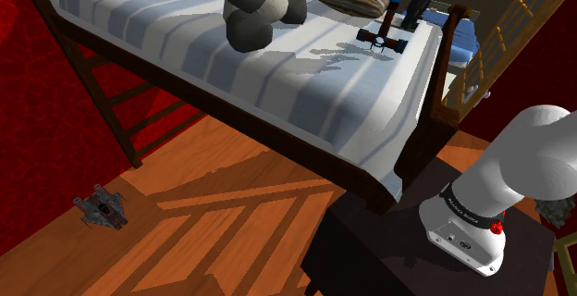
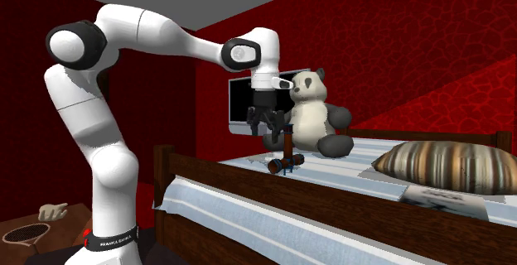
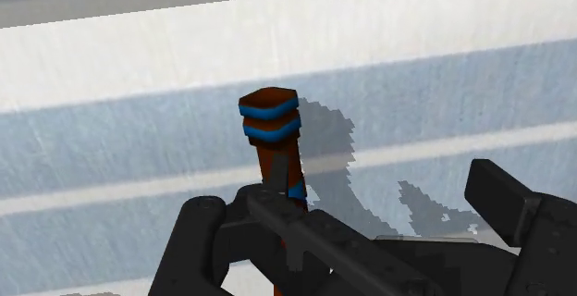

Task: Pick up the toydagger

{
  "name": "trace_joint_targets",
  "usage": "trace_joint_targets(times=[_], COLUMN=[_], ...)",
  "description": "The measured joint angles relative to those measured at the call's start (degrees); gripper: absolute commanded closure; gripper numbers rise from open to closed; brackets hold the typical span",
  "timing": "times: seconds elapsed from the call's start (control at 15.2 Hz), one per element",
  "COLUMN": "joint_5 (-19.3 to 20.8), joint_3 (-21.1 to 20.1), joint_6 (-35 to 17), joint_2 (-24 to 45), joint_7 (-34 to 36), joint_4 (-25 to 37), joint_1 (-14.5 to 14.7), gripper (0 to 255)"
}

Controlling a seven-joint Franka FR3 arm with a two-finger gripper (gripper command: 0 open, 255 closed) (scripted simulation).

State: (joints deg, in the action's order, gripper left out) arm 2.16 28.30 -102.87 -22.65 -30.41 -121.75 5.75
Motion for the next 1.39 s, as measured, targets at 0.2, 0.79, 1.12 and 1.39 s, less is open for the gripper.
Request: trace_joint_targets(times=[0.2,0.79,1.12,1.39], joint_5=[-2.42,-4.94,-5.13,-5.14], joint_3=[4.05,7.04,7.15,7.15], joint_6=[-0.96,-6.01,-6.60,-6.61], joint_2=[6.56,11.98,12.30,12.31], joint_7=[-7.68,-14.14,-14.35,-14.33], joint_4=[3.78,2.50,2.20,2.20], joint_1=[1.27,1.58,1.60,1.60], gripper=[0,0,255,255])
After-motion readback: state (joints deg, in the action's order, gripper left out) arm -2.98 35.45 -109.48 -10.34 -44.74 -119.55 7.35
